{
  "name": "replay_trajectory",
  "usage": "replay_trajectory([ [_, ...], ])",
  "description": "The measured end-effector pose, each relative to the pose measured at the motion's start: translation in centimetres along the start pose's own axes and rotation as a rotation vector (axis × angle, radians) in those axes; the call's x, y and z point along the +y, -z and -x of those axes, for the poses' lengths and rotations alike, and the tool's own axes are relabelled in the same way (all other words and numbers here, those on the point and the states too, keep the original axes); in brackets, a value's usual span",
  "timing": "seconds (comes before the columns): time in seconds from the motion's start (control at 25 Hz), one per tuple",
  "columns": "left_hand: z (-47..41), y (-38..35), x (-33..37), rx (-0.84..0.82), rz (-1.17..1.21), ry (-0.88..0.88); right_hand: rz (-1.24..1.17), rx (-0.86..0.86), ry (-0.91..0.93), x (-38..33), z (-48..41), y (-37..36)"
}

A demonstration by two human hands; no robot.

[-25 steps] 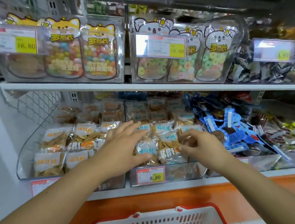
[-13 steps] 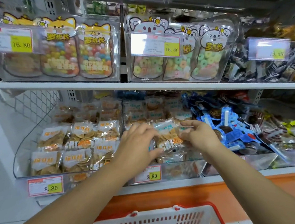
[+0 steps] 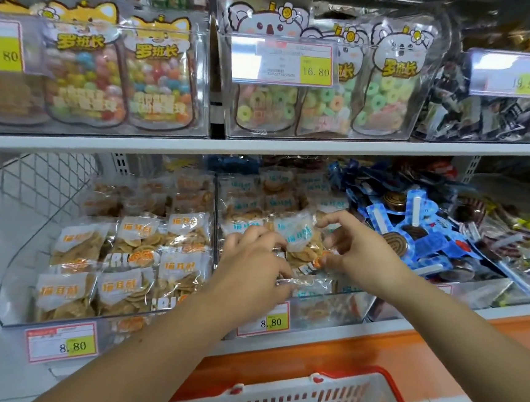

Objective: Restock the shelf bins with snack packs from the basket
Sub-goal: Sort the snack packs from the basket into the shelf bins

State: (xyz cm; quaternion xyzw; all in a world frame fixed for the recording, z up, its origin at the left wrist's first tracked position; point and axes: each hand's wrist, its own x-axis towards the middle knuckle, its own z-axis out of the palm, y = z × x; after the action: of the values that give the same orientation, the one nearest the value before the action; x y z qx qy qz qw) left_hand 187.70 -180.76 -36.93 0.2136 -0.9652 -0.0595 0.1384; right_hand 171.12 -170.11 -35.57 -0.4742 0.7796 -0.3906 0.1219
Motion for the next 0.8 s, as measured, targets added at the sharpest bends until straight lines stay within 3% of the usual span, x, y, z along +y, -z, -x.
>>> replay_trajectory([
  [0.2, 0.3, 0.0, -0.5, 0.071, 0.191, 0.046, 0.005, -0.096, -0.044, -0.1, -0.4, -0.1],
  [0.32, 0.3, 0.1, -0.3, 0.066, 0.18, 0.068, 0.28, -0.209, -0.09, -1.2, -1.0, 0.3],
  [0.4, 0.1, -0.1, -0.4, 0.066, 0.153, 0.079, 0.434, -0.164, -0.085, -2.7, -1.1, 1.2],
  [0.52, 0.0, -0.4, -0.5, 0.064, 0.115, 0.096, 0.446, -0.067, 0.035, -3.5, -1.3, 1.1],
  [0.64, -0.2, -0.7, -0.2, 0.041, 0.044, 0.112, 0.547, -0.168, 0.069, -2.3, -1.4, -1.1],
  [0.8, -0.1, -0.2, -0.4, 0.066, 0.056, 0.087, 0.442, -0.111, 0.044, -1.7, -1.8, 1.7],
])
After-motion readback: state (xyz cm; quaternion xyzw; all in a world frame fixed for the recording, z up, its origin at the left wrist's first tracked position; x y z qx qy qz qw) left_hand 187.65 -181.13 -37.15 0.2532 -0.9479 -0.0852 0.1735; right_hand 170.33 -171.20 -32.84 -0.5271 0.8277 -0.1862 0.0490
